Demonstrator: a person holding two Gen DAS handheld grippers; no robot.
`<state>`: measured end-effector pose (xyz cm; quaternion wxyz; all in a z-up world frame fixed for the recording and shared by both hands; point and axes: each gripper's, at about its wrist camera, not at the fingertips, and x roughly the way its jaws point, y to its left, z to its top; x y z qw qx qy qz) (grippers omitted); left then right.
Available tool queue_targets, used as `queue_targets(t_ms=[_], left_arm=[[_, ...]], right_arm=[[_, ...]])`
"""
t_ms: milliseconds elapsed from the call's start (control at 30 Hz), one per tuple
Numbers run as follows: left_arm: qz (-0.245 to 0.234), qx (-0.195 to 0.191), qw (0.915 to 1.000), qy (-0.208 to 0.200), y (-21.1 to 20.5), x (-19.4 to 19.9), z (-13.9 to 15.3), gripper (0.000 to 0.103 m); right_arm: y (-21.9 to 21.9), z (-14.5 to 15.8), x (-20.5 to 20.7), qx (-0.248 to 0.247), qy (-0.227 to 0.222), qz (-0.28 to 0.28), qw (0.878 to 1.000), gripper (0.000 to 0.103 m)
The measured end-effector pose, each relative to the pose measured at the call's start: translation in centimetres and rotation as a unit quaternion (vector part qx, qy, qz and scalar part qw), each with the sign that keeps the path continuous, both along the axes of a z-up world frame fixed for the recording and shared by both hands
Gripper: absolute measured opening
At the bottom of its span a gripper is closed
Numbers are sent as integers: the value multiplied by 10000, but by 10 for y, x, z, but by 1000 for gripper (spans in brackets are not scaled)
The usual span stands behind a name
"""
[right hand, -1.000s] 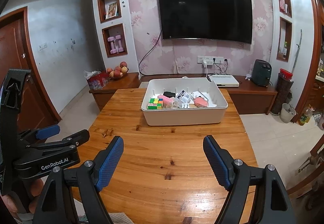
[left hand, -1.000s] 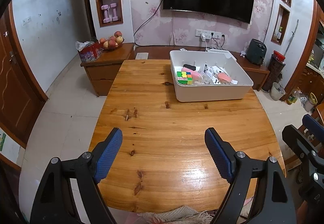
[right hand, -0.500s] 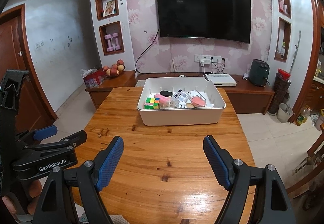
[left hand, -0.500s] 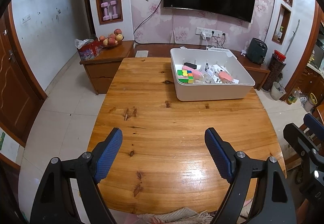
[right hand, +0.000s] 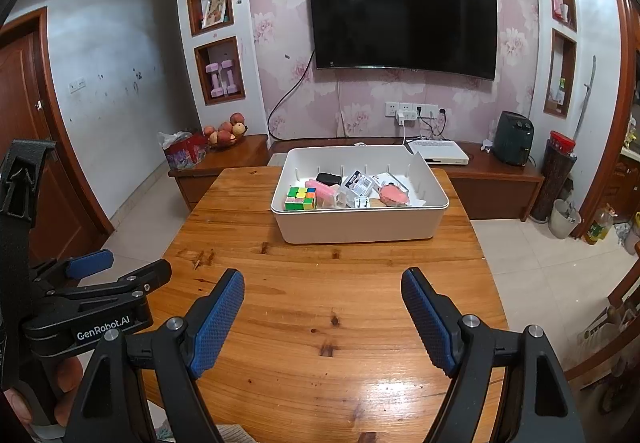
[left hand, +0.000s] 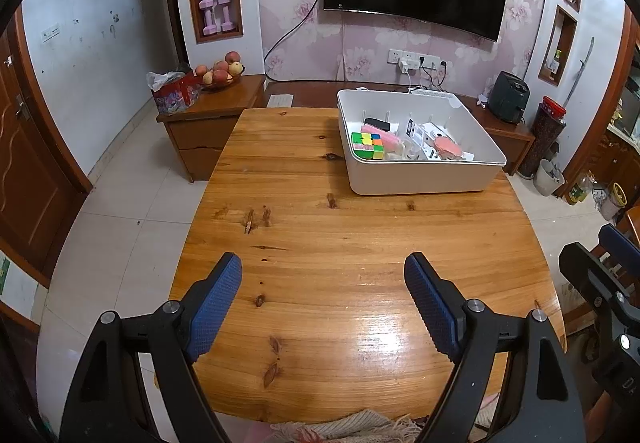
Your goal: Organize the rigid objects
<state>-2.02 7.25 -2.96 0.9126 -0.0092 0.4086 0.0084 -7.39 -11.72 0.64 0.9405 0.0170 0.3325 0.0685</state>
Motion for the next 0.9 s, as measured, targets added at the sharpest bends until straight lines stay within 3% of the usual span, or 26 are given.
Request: queue_targets(t_ms=[900], left_arm=[[38,21,10000,67,-2,2,-6,86]], right_arm=[[2,-10,8,93,168,-27,9998,81]])
